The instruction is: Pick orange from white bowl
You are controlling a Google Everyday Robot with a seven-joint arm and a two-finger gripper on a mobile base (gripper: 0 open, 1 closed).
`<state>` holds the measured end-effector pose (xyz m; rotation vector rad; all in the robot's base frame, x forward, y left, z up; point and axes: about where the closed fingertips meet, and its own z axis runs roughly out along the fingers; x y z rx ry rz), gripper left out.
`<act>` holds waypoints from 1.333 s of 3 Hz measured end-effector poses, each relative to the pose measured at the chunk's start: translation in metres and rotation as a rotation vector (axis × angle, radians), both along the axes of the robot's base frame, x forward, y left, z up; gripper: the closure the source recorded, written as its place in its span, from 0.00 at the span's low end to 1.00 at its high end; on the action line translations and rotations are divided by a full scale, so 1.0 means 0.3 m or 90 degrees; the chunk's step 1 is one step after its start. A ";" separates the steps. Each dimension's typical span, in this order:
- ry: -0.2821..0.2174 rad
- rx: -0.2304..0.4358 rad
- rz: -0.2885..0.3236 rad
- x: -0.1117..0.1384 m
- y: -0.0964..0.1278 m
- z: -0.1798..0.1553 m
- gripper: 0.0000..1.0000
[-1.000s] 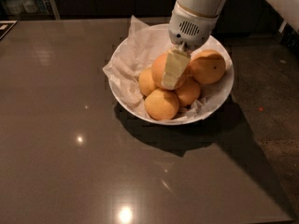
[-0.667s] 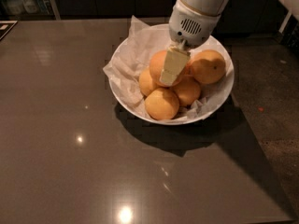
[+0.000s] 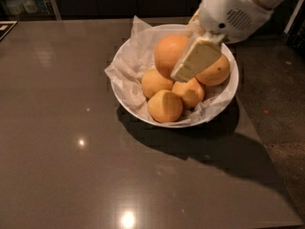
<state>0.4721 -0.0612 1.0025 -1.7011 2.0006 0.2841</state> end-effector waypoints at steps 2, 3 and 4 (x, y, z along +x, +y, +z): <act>0.000 -0.014 -0.012 -0.080 -0.011 0.034 1.00; 0.027 -0.043 -0.047 -0.169 -0.034 0.031 1.00; 0.019 -0.041 -0.049 -0.174 -0.029 0.048 1.00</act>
Offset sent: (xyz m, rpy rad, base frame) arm -0.0560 -0.0101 0.0231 -0.0586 0.0177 -0.0779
